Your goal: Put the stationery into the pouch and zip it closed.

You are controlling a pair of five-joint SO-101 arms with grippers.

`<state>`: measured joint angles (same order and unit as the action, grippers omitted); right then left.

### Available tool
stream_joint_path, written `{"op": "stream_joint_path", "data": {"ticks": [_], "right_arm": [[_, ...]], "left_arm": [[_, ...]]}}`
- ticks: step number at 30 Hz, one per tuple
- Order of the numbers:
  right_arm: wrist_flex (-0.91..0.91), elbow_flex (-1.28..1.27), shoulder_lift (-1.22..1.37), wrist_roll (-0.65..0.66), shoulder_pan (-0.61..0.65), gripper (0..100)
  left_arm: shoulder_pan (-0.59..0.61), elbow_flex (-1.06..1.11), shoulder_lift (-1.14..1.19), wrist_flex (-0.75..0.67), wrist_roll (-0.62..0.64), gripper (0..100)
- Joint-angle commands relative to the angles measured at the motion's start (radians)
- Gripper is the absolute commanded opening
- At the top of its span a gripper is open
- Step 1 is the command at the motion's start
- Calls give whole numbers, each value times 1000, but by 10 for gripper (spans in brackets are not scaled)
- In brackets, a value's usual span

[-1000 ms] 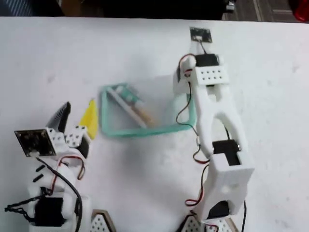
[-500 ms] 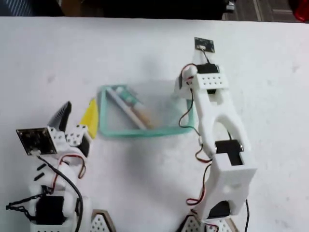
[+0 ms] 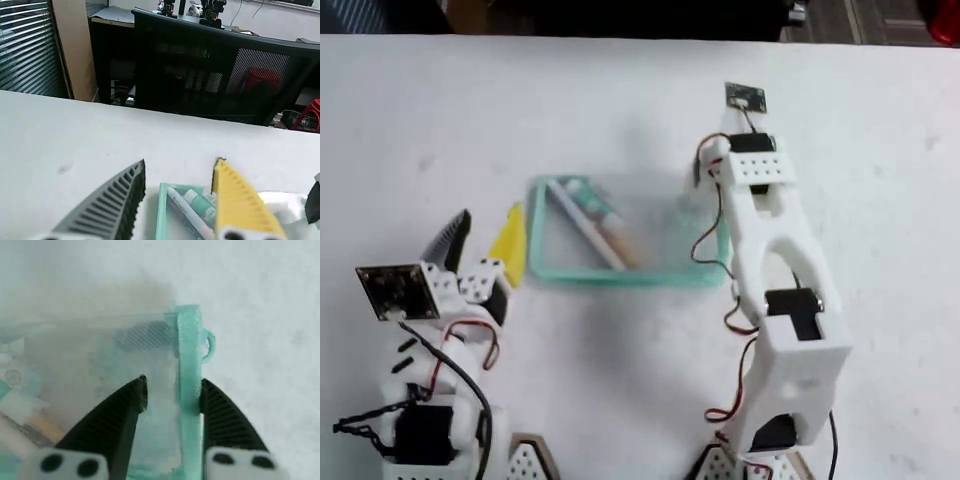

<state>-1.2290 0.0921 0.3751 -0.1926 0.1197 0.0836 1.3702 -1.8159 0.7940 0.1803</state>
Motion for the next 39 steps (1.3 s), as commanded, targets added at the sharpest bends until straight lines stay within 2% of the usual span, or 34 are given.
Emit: {"op": "stream_joint_path", "data": {"ticks": [1,4,8,10,12,16,18,23,28,34,39], "right_arm": [[-51,12,-22,91,-39,375],[-87,26,-24,183,-62,406],[-265,180,-24,192,-125,351],[-384,313,-24,192,-162,303],[-484,460,-24,192,-191,236],[-490,631,-33,192,-251,60],[-490,687,-42,192,-262,12],[-492,744,-110,192,-229,70],[-493,744,-271,192,-145,70],[-495,743,-544,192,-39,70],[-495,667,-812,192,53,70]], "left_arm": [[-15,-5,-5,-37,3,234],[-12,-8,-5,-37,3,216],[-10,-28,-5,-37,-5,72],[-12,-58,-5,-28,-78,23],[-13,-101,-5,11,-140,24],[-18,-221,-2,117,-203,22],[-18,-276,-2,157,-253,22],[-15,-400,28,255,-396,22],[-10,-628,283,373,-482,22],[-8,-947,630,525,-486,22],[-8,-1031,682,592,-486,24]]}}
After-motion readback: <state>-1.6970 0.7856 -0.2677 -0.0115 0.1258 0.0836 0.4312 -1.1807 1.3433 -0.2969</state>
